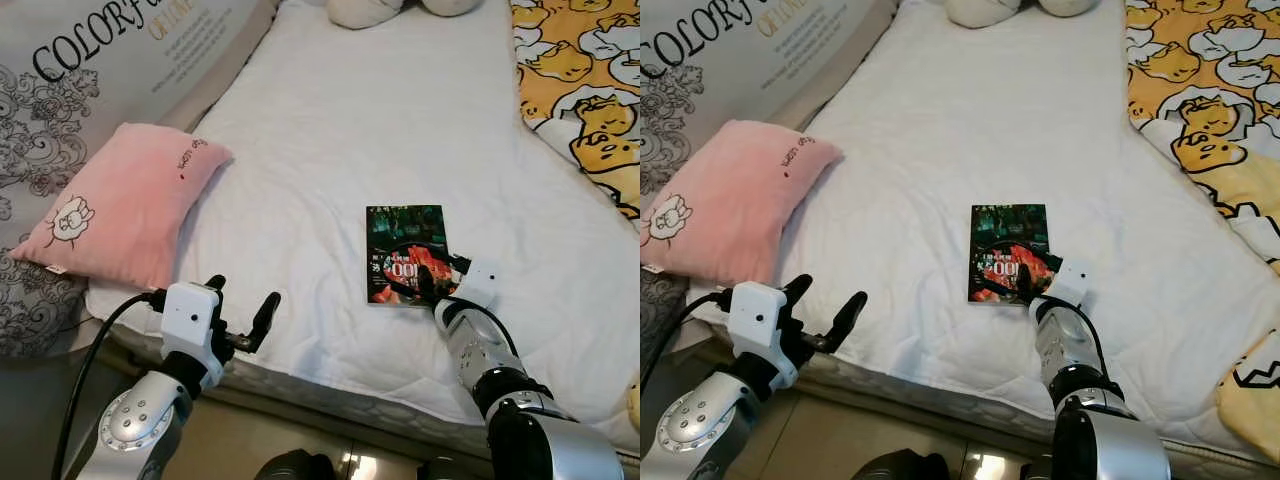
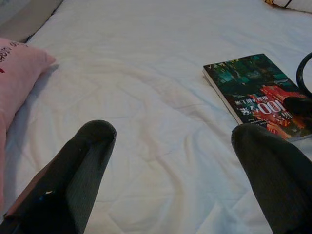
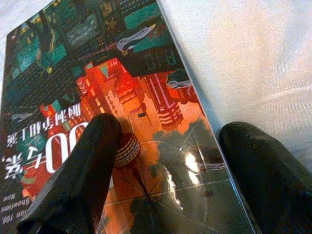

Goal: Clean up the room

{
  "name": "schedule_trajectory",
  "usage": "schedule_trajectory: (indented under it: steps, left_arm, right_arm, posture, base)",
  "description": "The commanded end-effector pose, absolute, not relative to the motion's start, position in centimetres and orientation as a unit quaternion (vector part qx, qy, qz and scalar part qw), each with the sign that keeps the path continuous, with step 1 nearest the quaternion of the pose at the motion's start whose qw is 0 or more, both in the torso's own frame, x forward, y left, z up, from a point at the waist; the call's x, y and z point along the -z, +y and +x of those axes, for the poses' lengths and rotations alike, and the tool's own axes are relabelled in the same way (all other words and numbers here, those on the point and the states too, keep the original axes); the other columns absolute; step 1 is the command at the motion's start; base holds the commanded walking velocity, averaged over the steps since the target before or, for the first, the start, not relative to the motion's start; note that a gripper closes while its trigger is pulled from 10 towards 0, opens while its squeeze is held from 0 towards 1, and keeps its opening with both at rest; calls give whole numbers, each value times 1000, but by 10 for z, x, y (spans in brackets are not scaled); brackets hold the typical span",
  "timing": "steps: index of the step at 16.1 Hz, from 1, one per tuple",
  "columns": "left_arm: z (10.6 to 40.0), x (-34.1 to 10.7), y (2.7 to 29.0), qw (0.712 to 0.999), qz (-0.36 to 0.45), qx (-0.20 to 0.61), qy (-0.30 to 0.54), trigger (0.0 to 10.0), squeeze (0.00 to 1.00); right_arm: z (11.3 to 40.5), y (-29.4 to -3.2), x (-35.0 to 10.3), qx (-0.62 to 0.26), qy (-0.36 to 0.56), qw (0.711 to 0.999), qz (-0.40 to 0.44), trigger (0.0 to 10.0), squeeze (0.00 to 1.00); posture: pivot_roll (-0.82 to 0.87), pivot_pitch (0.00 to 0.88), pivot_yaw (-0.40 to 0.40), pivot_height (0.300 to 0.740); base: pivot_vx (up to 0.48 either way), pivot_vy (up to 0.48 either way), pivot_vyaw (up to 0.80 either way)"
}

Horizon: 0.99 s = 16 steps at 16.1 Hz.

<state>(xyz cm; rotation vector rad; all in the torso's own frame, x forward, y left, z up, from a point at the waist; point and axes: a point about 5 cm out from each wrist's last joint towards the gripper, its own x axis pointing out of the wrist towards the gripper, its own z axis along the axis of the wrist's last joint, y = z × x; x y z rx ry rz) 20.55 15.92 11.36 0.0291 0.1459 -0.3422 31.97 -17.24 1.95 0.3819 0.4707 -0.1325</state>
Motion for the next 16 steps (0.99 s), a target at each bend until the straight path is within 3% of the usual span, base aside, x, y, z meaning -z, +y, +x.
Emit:
schedule_trajectory:
  steps: [1,2,3,6,16]
  left_arm:
    - [204,-117,163,983,24,167,71,10000,0]
    - [205,-117,163,983,24,166,71,10000,0]
    - [205,-117,163,983,24,166,70,10000,0]
    - [209,-116,162,984,22,165,70,10000,0]
    - [218,-111,153,983,10,168,69,10000,0]
  right_arm:
    - [300,-153,6,34,309,930,197,10000,0]
    - [302,-151,4,22,306,935,177,4039,0]
    - [303,-149,3,14,304,936,175,0,0]
    - [307,-142,-2,-15,301,937,175,0,12]
    - [318,-135,-16,-48,268,908,319,0,31]
  posture:
    - [100,113,206,740]
    - [99,107,203,740]
    - [96,105,202,740]
    - [87,107,196,740]
    - [42,101,193,740]
  base:
    - [0,0,0]
    - [0,0,0]
    - [0,0,0]
    - [0,0,0]
    - [0,0,0]
